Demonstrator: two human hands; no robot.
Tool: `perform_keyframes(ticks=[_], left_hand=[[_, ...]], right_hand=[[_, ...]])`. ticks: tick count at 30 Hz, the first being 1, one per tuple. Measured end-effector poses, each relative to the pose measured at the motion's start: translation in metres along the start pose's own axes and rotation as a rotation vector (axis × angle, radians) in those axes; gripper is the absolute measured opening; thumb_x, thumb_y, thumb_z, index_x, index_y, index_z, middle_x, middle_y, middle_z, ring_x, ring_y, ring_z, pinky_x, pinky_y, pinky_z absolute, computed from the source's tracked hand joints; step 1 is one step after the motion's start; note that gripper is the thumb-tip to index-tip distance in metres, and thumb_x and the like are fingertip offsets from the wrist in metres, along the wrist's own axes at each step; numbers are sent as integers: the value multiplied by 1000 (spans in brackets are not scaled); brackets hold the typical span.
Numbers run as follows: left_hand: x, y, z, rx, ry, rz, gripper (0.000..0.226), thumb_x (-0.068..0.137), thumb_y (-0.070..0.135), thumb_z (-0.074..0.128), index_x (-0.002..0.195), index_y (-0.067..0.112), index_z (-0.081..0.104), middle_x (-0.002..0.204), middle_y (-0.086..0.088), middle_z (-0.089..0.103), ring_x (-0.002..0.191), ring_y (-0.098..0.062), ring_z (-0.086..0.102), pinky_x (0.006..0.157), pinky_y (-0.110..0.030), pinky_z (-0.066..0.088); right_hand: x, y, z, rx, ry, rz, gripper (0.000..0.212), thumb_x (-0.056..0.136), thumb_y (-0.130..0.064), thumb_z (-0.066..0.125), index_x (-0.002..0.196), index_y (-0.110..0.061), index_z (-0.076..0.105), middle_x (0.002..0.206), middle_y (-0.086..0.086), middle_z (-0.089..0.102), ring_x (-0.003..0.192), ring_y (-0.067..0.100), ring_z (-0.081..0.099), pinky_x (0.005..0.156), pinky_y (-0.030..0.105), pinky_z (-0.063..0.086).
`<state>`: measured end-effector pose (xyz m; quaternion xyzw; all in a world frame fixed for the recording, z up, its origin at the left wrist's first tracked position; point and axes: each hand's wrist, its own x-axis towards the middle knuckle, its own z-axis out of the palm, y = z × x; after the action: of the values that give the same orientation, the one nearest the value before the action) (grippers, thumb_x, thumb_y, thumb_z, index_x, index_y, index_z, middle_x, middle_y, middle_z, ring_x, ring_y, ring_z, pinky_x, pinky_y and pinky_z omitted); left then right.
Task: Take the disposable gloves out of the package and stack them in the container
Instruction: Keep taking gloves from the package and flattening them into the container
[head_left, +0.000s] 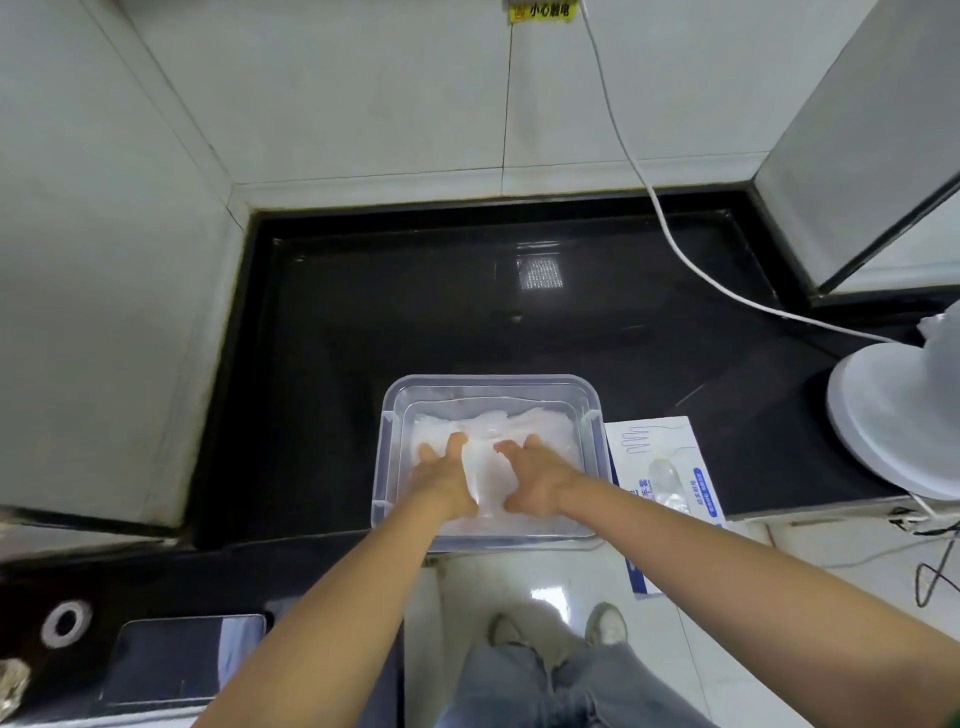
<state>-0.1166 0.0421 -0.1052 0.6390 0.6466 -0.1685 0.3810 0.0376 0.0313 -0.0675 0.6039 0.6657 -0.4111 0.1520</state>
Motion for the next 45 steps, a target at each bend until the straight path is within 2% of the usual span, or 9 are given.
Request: perform_keyframes(ticks=[8, 11, 15, 19, 24, 31, 36, 39, 45], left_hand=[[-20, 14, -10, 75, -35, -34, 93, 93, 22, 59, 153, 30, -11, 160, -14, -5, 134, -38, 37, 101, -41, 47], [-34, 23, -20, 111, 186, -27, 68, 97, 31, 53, 153, 21, 16, 149, -13, 36, 125, -31, 49, 94, -34, 47], [-52, 49, -31, 11, 530, 52, 26, 97, 26, 50, 119, 15, 59, 107, -7, 68, 96, -25, 65, 80, -34, 55], [-74, 98, -29, -103, 670, 206, 18, 96, 24, 49, 110, 17, 58, 89, -6, 69, 83, -26, 64, 65, -33, 48], [-92, 159, 7, -200, 568, 455, 13, 95, 25, 53, 107, 22, 55, 79, -5, 68, 78, -26, 62, 66, -32, 45], [-93, 195, 69, -80, 204, 377, 52, 91, 27, 59, 137, 17, 35, 110, -10, 65, 102, -31, 62, 80, -38, 49], [-77, 187, 86, -5, 94, 246, 97, 82, 32, 72, 154, 21, 7, 130, -6, 54, 117, -28, 55, 94, -37, 47], [-74, 187, 91, -8, 119, 224, 100, 79, 29, 76, 153, 23, 10, 130, -7, 52, 116, -27, 55, 93, -37, 48], [-72, 187, 94, -40, 158, 252, 97, 76, 27, 80, 150, 24, 17, 126, -5, 55, 111, -26, 58, 90, -35, 50]], right_hand=[[-16, -2, -17, 89, 51, -66, 56, 95, -26, 60, 146, -16, 38, 138, 8, 49, 125, 27, 47, 103, 33, 42], [-26, 7, -36, 393, 205, -192, 33, 96, -19, 61, 129, -17, 58, 116, 4, 61, 101, 21, 62, 77, 25, 55], [-55, 37, -66, 586, 452, -287, 20, 92, -1, 55, 95, -12, 71, 79, -1, 65, 64, 8, 58, 60, 15, 48], [-72, 91, -66, 485, 598, -131, 14, 90, -10, 60, 84, -13, 73, 79, 1, 71, 72, 14, 62, 72, 28, 50], [-87, 145, -36, 145, 391, 136, 16, 89, -21, 55, 98, -20, 68, 101, 1, 69, 92, 22, 65, 81, 36, 54], [-95, 158, -2, -46, 412, 142, 33, 90, -25, 59, 122, -25, 61, 122, 3, 54, 100, 23, 64, 83, 32, 51], [-94, 160, 3, 83, 541, 108, 9, 85, -23, 63, 88, -24, 71, 106, -2, 56, 91, 23, 65, 80, 30, 52], [-92, 167, 3, 211, 573, 14, 31, 90, -16, 63, 64, -33, 57, 99, -1, 54, 84, 23, 63, 74, 28, 50], [-102, 177, -9, 602, 675, -215, 21, 96, -16, 60, 81, -30, 55, 102, -3, 54, 89, 12, 58, 80, 18, 46]])
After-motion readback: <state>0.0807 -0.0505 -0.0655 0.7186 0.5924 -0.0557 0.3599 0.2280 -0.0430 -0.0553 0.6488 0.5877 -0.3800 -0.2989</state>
